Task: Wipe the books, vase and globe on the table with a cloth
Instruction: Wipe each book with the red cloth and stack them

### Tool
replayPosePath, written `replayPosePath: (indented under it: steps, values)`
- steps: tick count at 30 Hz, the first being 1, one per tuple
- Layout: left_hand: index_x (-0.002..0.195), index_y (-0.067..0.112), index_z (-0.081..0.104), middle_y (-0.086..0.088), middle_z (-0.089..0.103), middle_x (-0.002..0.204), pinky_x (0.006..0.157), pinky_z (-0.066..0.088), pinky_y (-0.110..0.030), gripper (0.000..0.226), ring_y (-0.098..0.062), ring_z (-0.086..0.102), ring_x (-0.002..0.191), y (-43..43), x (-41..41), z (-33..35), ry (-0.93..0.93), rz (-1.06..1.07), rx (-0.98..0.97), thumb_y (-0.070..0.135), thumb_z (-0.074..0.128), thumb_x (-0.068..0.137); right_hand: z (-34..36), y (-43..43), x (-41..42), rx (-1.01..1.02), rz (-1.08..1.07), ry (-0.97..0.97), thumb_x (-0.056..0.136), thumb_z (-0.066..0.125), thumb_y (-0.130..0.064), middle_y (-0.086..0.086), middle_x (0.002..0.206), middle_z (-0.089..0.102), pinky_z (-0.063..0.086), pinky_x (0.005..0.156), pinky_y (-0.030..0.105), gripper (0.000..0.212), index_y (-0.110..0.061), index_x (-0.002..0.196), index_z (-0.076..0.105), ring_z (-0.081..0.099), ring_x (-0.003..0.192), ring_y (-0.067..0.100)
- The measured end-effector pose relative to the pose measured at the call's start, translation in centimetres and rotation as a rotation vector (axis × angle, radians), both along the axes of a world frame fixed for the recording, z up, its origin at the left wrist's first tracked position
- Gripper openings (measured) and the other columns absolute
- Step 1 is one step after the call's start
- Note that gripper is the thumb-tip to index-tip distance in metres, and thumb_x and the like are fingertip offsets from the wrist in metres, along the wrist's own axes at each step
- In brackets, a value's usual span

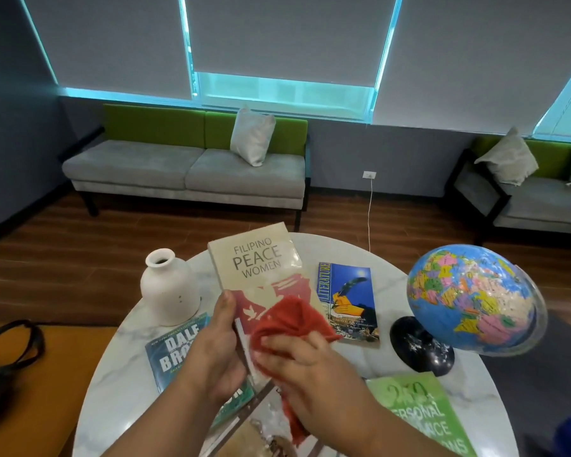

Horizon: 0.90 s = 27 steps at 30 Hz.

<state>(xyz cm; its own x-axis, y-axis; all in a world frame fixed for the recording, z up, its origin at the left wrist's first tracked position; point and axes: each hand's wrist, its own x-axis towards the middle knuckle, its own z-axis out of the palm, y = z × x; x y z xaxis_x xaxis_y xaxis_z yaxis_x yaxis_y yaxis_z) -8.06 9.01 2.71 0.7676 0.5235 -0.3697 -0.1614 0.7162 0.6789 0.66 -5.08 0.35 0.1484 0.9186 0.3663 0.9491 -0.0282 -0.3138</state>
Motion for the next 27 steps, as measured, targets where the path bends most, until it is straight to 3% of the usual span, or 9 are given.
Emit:
replayPosePath:
  steps: [2, 5, 10, 13, 16, 19, 21, 24, 27]
  values:
    - [0.124, 0.019, 0.058, -0.017, 0.069, 0.114, 0.089, 0.05, -0.053, 0.053, -0.036, 0.066, 0.104, 0.1, -0.2, -0.2, 0.007, 0.018, -0.007, 0.05, 0.022, 0.1, 0.0, -0.3, 1.6, 0.043, -0.143, 0.13, 0.094, 0.047, -0.035, -0.037, 0.134, 0.038, 0.038, 0.094, 0.01, 0.037, -0.049, 0.129, 0.052, 0.045, 0.108, 0.008]
    - [0.125, 0.02, 0.057, -0.017, 0.07, 0.113, 0.087, 0.051, -0.056, 0.051, -0.038, 0.065, 0.106, 0.0, -0.3, -0.4, 0.025, 0.033, -0.026, 0.05, 0.025, 0.1, -0.1, -0.4, 2.6, 0.04, -0.279, 0.247, 0.096, 0.046, -0.036, -0.044, 0.133, 0.025, 0.015, 0.099, 0.0, 0.039, -0.05, 0.133, 0.046, 0.03, 0.125, 0.0]
    - [0.118, 0.014, 0.061, -0.018, 0.072, 0.105, 0.081, 0.053, -0.049, 0.053, -0.037, 0.066, 0.101, -0.7, -0.2, -0.3, 0.061, 0.036, -0.065, 0.05, 0.026, 0.099, -0.4, -0.7, -0.3, -0.029, -0.117, 0.08, 0.091, 0.044, -0.038, -0.027, 0.136, 0.045, 0.039, 0.091, 0.018, 0.041, -0.045, 0.131, 0.051, 0.045, 0.107, 0.006]
    - [0.116, 0.015, 0.062, -0.018, 0.072, 0.104, 0.077, 0.053, -0.048, 0.051, -0.037, 0.067, 0.098, -0.6, -0.1, -0.3, 0.076, 0.052, -0.04, 0.048, 0.027, 0.1, -0.5, -0.5, 1.0, -0.01, -0.213, 0.157, 0.094, 0.05, -0.031, -0.037, 0.138, 0.035, 0.028, 0.097, 0.012, 0.044, -0.055, 0.131, 0.045, 0.041, 0.112, 0.004]
    - [0.115, 0.021, 0.063, -0.016, 0.072, 0.107, 0.083, 0.052, -0.054, 0.045, -0.039, 0.066, 0.102, -0.1, -0.4, -0.5, 0.089, 0.042, -0.007, 0.049, 0.032, 0.099, 0.3, -0.4, 2.7, 0.082, -0.358, 0.432, 0.095, 0.054, -0.021, -0.032, 0.132, 0.041, 0.034, 0.103, 0.014, 0.045, -0.056, 0.124, 0.05, 0.042, 0.119, -0.006]
    - [0.116, 0.027, 0.063, -0.012, 0.072, 0.108, 0.081, 0.054, -0.056, 0.042, -0.037, 0.068, 0.099, 0.8, -1.0, -0.5, 0.113, 0.013, 0.066, 0.051, 0.034, 0.097, 2.0, -0.6, 4.2, 0.117, -0.531, 0.799, 0.097, 0.052, -0.022, -0.014, 0.109, 0.061, 0.053, 0.081, 0.026, 0.026, -0.044, 0.11, 0.058, 0.061, 0.092, 0.001]
    - [0.119, 0.026, 0.063, -0.011, 0.072, 0.108, 0.08, 0.055, -0.054, 0.044, -0.034, 0.07, 0.097, 1.3, -1.3, -0.3, 0.121, -0.005, 0.105, 0.051, 0.033, 0.097, 2.8, -1.1, 5.7, 0.171, -0.65, 0.96, 0.096, 0.054, -0.029, 0.0, 0.097, 0.07, 0.054, 0.08, 0.035, 0.012, -0.031, 0.1, 0.065, 0.066, 0.086, 0.014]
    - [0.12, 0.024, 0.063, -0.011, 0.072, 0.108, 0.082, 0.054, -0.054, 0.045, -0.033, 0.07, 0.097, 2.0, -1.4, 0.0, 0.143, -0.007, 0.152, 0.05, 0.033, 0.098, 3.9, -1.9, 7.3, 0.292, -0.662, 1.331, 0.089, 0.062, -0.039, 0.023, 0.085, 0.07, 0.057, 0.077, 0.05, 0.036, -0.003, 0.092, 0.067, 0.068, 0.081, 0.041]
    - [0.121, 0.023, 0.062, -0.012, 0.072, 0.108, 0.083, 0.054, -0.054, 0.046, -0.034, 0.07, 0.097, 2.2, -0.8, 0.3, 0.155, -0.054, 0.153, 0.05, 0.031, 0.099, 3.9, -2.5, 7.7, 0.186, -0.636, 1.483, 0.085, 0.069, -0.024, 0.035, 0.086, 0.064, 0.053, 0.075, 0.064, 0.035, 0.009, 0.093, 0.06, 0.062, 0.078, 0.048]
